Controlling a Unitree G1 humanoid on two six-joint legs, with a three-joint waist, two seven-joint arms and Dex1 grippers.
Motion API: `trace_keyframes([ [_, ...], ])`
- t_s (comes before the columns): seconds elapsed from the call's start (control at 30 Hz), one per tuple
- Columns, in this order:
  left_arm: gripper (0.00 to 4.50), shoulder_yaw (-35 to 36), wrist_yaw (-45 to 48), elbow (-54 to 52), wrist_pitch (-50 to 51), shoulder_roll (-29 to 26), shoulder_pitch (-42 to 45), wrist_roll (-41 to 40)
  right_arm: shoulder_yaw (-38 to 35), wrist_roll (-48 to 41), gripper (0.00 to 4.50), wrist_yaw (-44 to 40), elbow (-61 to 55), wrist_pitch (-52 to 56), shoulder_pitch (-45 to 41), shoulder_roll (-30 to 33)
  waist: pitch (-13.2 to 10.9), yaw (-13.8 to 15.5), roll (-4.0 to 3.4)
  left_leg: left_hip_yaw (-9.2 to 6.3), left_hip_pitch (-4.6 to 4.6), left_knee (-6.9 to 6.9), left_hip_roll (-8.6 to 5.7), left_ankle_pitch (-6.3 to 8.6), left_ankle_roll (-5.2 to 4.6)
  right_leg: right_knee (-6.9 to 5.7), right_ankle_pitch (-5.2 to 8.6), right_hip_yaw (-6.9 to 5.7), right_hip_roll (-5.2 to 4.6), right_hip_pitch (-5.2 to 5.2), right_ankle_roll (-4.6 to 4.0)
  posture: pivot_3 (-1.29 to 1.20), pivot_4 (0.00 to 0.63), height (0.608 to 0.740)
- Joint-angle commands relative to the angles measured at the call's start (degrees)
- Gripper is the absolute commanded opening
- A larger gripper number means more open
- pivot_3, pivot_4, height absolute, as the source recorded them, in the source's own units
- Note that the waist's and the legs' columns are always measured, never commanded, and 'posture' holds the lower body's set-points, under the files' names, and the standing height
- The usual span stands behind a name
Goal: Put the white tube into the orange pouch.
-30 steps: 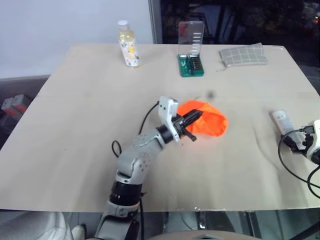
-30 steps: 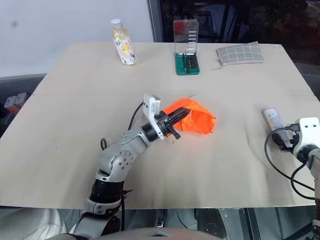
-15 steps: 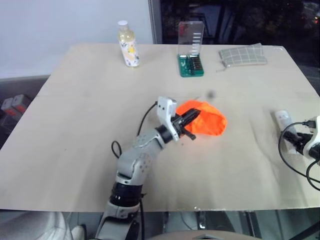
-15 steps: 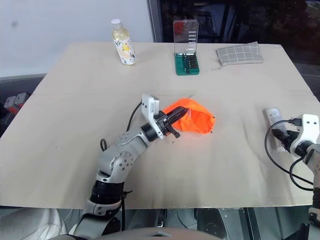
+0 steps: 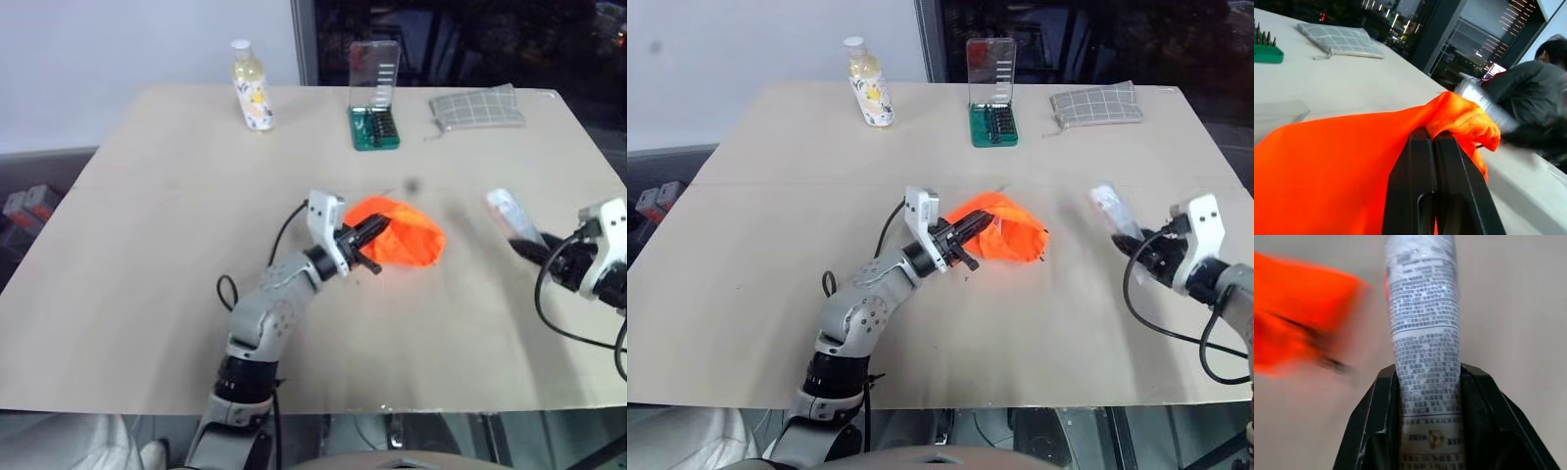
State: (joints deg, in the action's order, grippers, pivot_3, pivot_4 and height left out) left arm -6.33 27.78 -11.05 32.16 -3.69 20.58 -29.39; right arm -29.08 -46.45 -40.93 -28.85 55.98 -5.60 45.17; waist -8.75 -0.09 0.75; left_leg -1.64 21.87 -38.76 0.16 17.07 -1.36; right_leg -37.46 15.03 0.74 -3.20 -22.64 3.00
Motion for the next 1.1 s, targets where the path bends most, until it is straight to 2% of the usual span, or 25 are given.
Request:
trace_keyframes([
  [0.03,0.00,-0.6,0.5,-0.9,-0.7,0.3,0.5,-0.1,-2.5,-11.9,1.59,-3.1,-7.9,3.3,0.6,2.7,0.0,0.4,0.02,-0.01,0.03,-0.01,-0.01,0.00,0.00,0.01,0.00,-0.02,-0.01,0.00,0.00,0.00,0.150,0.740],
  [0.13,0.00,-0.8,0.4,-1.3,-0.6,0.5,0.2,-0.3,1.1,-14.1,1.59,-3.6,-11.4,4.8,1.7,5.6,0.0,1.0,0.04,0.00,0.05,-0.08,-0.03,0.02,-0.03,0.03,0.00,-0.01,-0.04,0.01,0.00,0.00,0.150,0.740],
  [0.27,0.00,-1.3,0.4,-1.7,-0.8,0.7,0.0,-0.2,10.0,-9.4,1.59,0.5,-11.7,4.6,0.2,6.6,0.0,0.9,0.07,0.00,0.07,-0.25,-0.02,0.04,-0.06,-0.02,0.00,-0.02,-0.04,0.03,0.00,0.00,0.150,0.740],
  [0.43,0.00,-2.3,0.9,-2.2,-1.3,0.7,-0.1,0.0,16.4,-4.4,1.59,4.7,-8.1,5.4,-2.1,6.8,0.0,0.9,0.08,0.00,0.07,-0.37,-0.03,0.04,-0.06,-0.14,0.00,-0.02,-0.03,0.03,0.01,0.00,0.150,0.740],
  [0.73,0.00,-4.3,3.0,-2.5,-1.8,0.3,-0.6,-0.1,17.3,-4.7,1.59,13.2,-3.1,11.3,-9.4,2.8,0.0,0.9,0.07,-0.03,0.10,-0.36,-0.02,0.04,-0.06,-0.11,0.00,-0.01,-0.01,-0.02,0.00,0.00,0.150,0.740],
  [0.87,0.00,-5.7,3.7,-1.0,-2.2,1.2,0.9,0.6,22.6,-2.9,1.59,17.4,-3.7,14.3,-15.6,-0.3,0.0,0.8,0.07,-0.02,0.09,-0.37,-0.02,0.04,-0.06,-0.13,0.00,0.02,-0.02,-0.01,0.00,0.00,0.150,0.740],
  [1.0,0.00,-6.7,4.9,-0.2,-2.7,1.1,1.5,1.2,32.0,3.6,1.59,20.7,-3.7,15.3,-21.7,-1.6,0.0,0.8,0.06,-0.04,0.10,-0.37,-0.03,0.04,-0.06,-0.15,0.00,0.00,-0.01,-0.04,0.00,0.00,0.150,0.740],
  [1.1,0.00,-7.0,5.3,-0.9,-2.6,0.9,1.0,1.2,36.0,8.8,1.59,24.8,-0.9,15.5,-24.5,-4.5,0.0,0.8,0.06,-0.10,0.15,-0.36,-0.03,0.03,-0.05,-0.08,0.00,-0.07,-0.01,-0.05,0.00,0.00,0.150,0.740],
])
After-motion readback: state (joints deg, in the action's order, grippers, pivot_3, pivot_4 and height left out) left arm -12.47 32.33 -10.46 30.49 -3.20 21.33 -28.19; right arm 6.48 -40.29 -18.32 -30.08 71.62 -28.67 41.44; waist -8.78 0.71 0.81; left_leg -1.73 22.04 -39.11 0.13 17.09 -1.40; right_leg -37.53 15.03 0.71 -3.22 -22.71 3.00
